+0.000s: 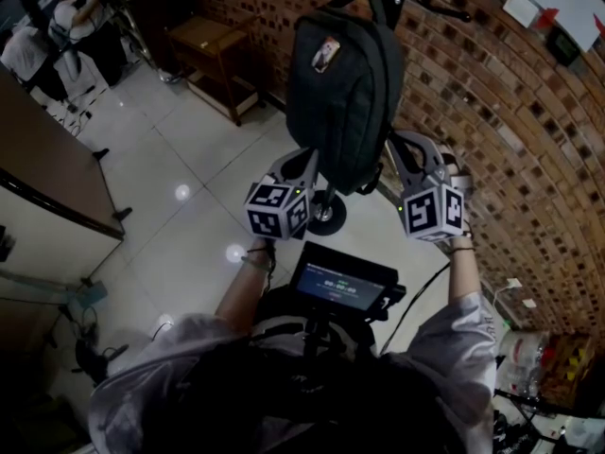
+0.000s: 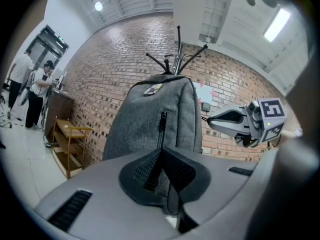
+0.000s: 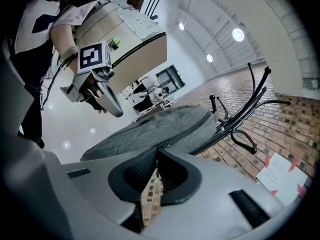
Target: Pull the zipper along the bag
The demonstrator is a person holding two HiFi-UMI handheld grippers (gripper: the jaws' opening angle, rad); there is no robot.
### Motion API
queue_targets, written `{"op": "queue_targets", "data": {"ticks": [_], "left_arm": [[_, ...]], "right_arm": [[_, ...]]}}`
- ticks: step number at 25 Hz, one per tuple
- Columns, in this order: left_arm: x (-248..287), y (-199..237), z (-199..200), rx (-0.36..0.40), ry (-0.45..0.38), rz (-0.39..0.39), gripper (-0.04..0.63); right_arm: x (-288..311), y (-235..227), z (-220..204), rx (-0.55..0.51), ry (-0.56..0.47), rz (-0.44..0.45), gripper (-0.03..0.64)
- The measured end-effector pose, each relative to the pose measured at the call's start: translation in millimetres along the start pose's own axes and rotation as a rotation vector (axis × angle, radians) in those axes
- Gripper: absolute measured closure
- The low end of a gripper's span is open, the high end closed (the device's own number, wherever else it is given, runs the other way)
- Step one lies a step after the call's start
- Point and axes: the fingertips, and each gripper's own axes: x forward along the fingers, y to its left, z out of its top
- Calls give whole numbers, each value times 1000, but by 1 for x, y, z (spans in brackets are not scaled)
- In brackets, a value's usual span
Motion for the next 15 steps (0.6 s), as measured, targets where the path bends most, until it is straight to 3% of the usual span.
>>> {"op": "queue_targets", "data": {"ticks": [15], "left_arm": [[1,-6,-5,0,14,-21,588]], "right_arm": [[0,31,-13,85,6,29,595]]}}
